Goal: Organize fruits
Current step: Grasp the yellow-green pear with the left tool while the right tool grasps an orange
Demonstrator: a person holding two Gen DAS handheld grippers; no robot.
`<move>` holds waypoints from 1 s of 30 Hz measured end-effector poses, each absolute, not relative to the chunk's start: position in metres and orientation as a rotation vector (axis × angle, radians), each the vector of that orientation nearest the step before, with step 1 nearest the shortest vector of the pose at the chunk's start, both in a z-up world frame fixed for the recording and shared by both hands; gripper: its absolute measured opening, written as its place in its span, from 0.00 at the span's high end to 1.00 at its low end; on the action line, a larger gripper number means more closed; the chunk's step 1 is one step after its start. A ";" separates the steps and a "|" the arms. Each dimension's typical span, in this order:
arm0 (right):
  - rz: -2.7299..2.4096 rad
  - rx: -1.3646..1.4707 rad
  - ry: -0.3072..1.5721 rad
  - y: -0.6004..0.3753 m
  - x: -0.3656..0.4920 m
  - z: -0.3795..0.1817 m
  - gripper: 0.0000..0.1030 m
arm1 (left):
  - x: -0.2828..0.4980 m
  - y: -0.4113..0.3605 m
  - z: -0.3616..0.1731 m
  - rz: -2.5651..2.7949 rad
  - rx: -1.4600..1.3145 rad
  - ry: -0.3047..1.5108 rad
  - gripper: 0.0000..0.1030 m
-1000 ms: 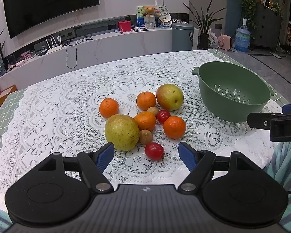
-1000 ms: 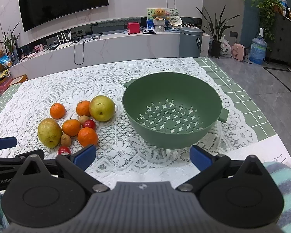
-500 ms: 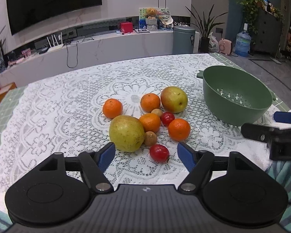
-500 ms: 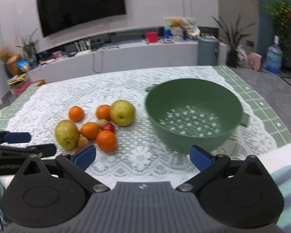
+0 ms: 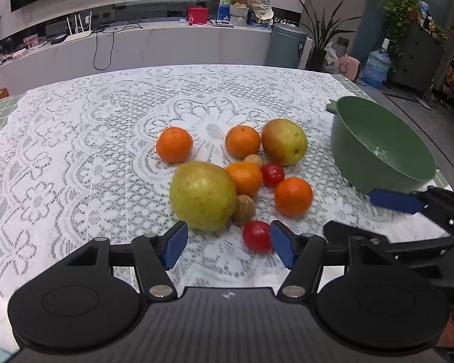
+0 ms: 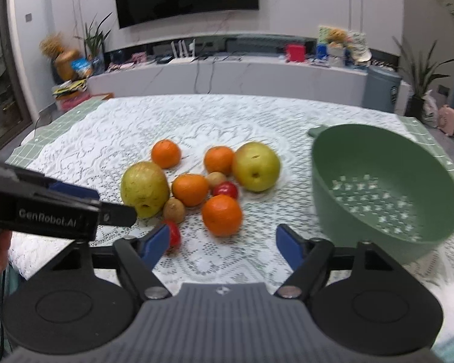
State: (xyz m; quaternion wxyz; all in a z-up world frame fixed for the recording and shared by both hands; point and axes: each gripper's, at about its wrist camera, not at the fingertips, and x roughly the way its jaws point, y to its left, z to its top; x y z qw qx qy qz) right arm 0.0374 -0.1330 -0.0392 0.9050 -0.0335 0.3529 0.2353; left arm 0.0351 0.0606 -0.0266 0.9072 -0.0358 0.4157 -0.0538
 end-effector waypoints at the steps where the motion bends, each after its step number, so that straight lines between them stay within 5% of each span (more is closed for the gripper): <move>1: 0.494 -0.072 0.731 -0.129 0.042 -0.042 0.34 | 0.038 0.062 -0.027 -0.109 -0.076 0.850 0.28; 10: 0.525 -0.070 0.760 -0.110 0.076 -0.061 0.49 | 0.065 0.078 -0.043 -0.103 -0.176 0.842 0.24; 30: 0.454 -0.037 0.807 -0.115 0.101 -0.085 0.49 | 0.094 0.090 -0.068 -0.121 -0.243 0.840 0.17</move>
